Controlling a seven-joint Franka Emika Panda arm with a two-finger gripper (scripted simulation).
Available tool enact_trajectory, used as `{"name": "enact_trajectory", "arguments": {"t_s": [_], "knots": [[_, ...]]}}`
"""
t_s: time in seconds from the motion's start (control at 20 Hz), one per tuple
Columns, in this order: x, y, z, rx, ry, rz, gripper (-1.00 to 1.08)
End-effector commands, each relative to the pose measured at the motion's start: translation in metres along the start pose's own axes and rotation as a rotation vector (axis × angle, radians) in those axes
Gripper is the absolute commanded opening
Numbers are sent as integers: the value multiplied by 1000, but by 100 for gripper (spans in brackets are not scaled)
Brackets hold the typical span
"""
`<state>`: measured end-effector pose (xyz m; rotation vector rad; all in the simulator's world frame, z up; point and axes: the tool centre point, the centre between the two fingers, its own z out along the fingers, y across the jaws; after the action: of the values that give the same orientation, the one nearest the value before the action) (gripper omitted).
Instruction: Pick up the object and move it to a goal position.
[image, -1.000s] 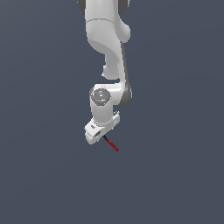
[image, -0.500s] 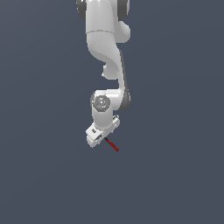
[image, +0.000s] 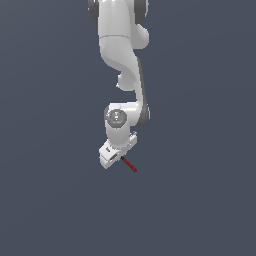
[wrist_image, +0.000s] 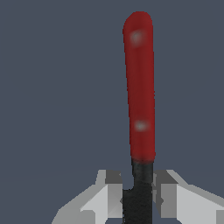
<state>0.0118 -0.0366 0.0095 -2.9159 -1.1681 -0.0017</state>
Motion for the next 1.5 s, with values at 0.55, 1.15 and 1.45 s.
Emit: {"name": "enact_trajectory", "arguments": {"t_s": [0.55, 1.15, 1.45], "knots": [[-2, -17, -23, -2, -1, 3, -100], [-2, -71, -90, -2, -2, 3, -100], [-2, -89, -112, -1, -2, 3, -100]]}}
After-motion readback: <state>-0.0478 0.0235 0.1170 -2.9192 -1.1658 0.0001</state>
